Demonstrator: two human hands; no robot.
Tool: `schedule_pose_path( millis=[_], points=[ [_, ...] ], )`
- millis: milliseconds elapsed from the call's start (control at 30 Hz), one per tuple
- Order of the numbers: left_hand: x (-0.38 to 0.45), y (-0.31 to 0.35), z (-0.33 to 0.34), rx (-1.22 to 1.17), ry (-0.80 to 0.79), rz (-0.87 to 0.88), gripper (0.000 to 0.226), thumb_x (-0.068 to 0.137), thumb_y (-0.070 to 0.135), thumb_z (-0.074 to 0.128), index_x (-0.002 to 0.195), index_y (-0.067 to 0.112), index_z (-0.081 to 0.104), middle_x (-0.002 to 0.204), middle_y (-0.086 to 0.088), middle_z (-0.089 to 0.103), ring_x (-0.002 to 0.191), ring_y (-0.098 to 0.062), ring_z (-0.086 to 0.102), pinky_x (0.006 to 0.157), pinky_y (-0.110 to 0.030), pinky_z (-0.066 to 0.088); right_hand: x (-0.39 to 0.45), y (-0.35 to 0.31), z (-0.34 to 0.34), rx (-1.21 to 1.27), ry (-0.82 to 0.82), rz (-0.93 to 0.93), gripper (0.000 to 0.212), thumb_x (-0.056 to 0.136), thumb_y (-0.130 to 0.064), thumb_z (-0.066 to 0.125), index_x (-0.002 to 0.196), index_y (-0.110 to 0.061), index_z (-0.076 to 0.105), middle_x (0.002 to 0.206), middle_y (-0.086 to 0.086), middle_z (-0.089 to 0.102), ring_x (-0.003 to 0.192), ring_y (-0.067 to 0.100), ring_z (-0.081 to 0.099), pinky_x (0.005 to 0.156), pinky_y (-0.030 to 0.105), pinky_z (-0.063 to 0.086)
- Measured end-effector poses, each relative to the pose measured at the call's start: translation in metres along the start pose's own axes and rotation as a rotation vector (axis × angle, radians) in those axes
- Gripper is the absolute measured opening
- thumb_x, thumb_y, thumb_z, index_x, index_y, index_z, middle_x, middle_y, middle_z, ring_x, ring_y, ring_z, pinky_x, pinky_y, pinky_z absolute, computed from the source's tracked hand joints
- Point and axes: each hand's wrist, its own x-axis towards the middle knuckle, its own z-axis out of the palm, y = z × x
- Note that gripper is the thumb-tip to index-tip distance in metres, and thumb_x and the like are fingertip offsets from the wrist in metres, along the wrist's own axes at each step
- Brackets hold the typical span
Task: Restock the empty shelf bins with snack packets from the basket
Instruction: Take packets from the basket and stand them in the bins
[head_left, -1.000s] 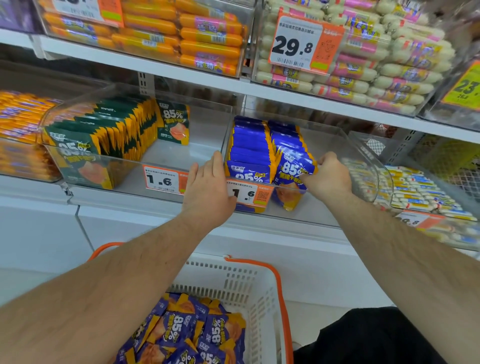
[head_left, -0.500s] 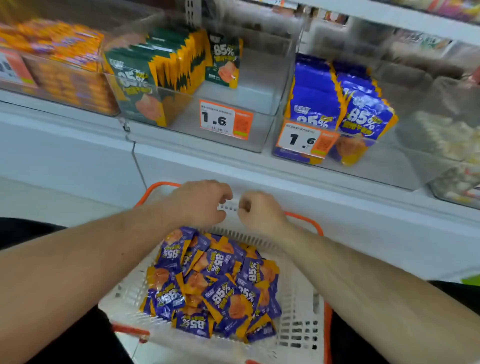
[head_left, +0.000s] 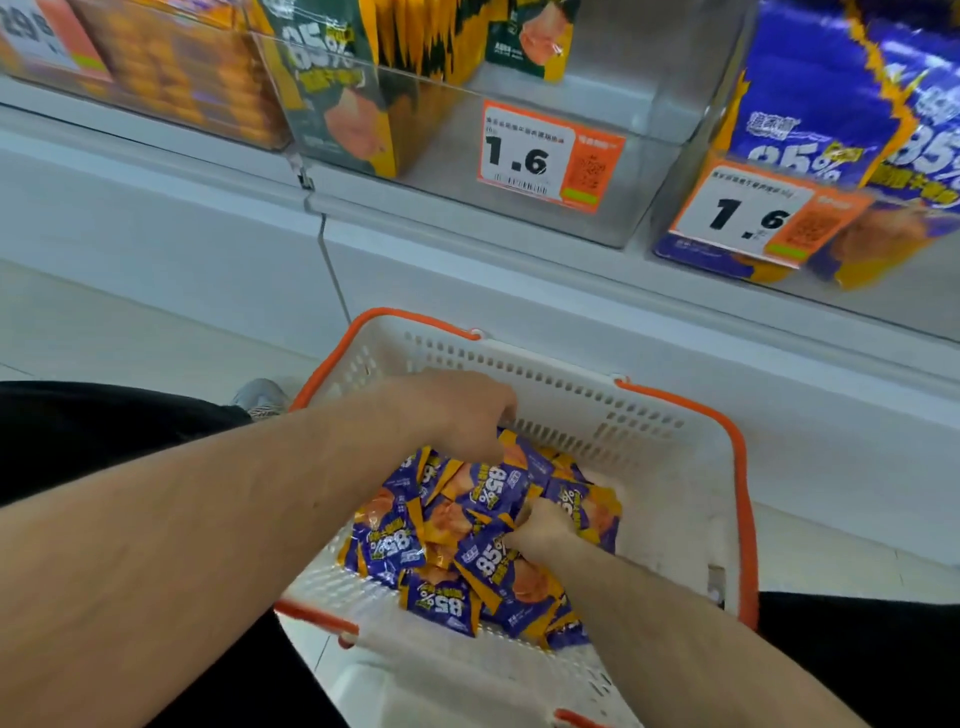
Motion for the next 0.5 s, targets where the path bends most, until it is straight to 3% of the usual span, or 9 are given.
schedule_pose_path(
  millis=[100,200,333,433,500],
  points=[
    [-0.002,0.0,0.0,0.004,-0.004,-0.009,0.056,0.095,0.041,0.055,0.144,0.019,0.038,0.14,-0.002,0.049,0.12,-0.023,0.052,0.101,-0.04,0.046,-0.004,0.0,0.002,0.013,-0.056,-0.003,0.028,0.091,-0.014,0.067,0.072,-0.017,0.047,0.075,0.008,0.053,0.067,0.022,0.053,0.061,0.032,0.044],
    [-0.004,0.001,0.0,-0.02,0.0,-0.02,0.058,0.095,0.04,0.056,0.145,0.019,0.037,0.142,-0.003,0.048,0.121,-0.024,0.052,0.102,-0.039,0.044,-0.011,-0.001,-0.006,-0.052,-0.095,-0.056,0.028,0.091,-0.001,0.057,0.072,-0.018,0.043,0.069,0.007,0.043,0.057,0.022,0.039,0.059,0.036,0.035],
    [-0.006,0.005,-0.005,-0.121,0.086,-0.039,0.062,0.095,0.038,0.057,0.148,0.018,0.032,0.147,-0.003,0.044,0.126,-0.023,0.05,0.103,-0.035,0.042,-0.03,-0.013,-0.063,-0.018,-0.026,-0.152,0.018,0.089,0.005,0.049,0.098,-0.008,0.057,0.082,0.011,0.05,0.068,0.025,0.042,0.057,0.038,0.032],
    [-0.007,0.01,-0.007,-0.214,0.156,-0.064,0.072,0.091,0.041,0.062,0.15,0.018,0.027,0.145,-0.004,0.045,0.119,-0.024,0.056,0.102,-0.04,0.046,-0.059,-0.015,-0.12,0.056,0.041,-0.216,0.017,0.089,0.005,0.051,0.079,-0.007,0.056,0.074,0.015,0.053,0.064,0.024,0.051,0.056,0.034,0.039],
    [-0.007,0.014,-0.007,-0.297,0.186,-0.086,0.08,0.089,0.045,0.064,0.151,0.018,0.021,0.144,-0.007,0.047,0.115,-0.027,0.06,0.098,-0.044,0.049,-0.079,-0.011,-0.157,0.114,0.092,-0.263,0.019,0.091,0.004,0.052,0.079,-0.01,0.056,0.073,0.011,0.056,0.066,0.021,0.054,0.059,0.035,0.044]
  ],
)
